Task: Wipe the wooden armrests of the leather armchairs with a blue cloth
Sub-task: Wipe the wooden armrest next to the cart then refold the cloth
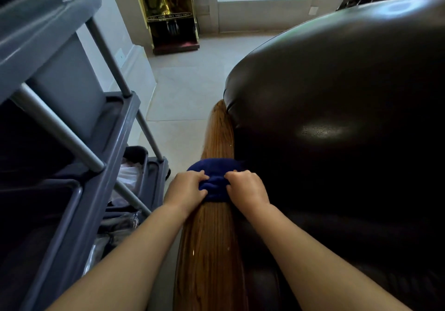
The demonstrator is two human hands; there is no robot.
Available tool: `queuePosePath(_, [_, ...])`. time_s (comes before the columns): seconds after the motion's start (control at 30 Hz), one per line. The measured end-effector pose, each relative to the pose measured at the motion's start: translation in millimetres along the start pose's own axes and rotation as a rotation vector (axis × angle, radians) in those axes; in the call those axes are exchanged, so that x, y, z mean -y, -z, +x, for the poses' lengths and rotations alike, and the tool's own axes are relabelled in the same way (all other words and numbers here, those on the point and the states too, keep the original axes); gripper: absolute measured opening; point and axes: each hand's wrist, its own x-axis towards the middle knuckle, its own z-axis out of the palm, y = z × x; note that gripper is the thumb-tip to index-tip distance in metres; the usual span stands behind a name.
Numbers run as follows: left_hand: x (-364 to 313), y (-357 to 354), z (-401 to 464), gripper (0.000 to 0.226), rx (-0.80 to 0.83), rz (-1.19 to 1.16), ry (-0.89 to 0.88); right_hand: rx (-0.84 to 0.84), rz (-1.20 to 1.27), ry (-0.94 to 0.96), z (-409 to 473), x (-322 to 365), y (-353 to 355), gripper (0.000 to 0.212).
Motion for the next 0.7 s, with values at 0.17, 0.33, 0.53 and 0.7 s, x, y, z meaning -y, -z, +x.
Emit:
queuePosePath(0.17, [-16.1,28.4,-42.1,0.018,0.168,0.014,0.015,0.151,0.223,-0.070,-34.7,7.1,34.3,0.025])
queuePosePath(0.33, [-58.1,87.1,-79.0,0.020,0.169,-0.122,0.021,0.156,0.450,-0.103,-72.3,10.8,97.3,0.023])
queuePosePath(0.53, [-152.2,174.1,-145.1,0.023,0.288,-0.269,-0.085,0.084,0.448,-0.084,-151.5,17.1,231.0,0.026])
queuePosePath(0.7, [-251.6,212.2,-195.4,0.025,0.373,-0.288,-0.198,0.016,0.403,-0.121,-238.3,7.8,335.8,0.028])
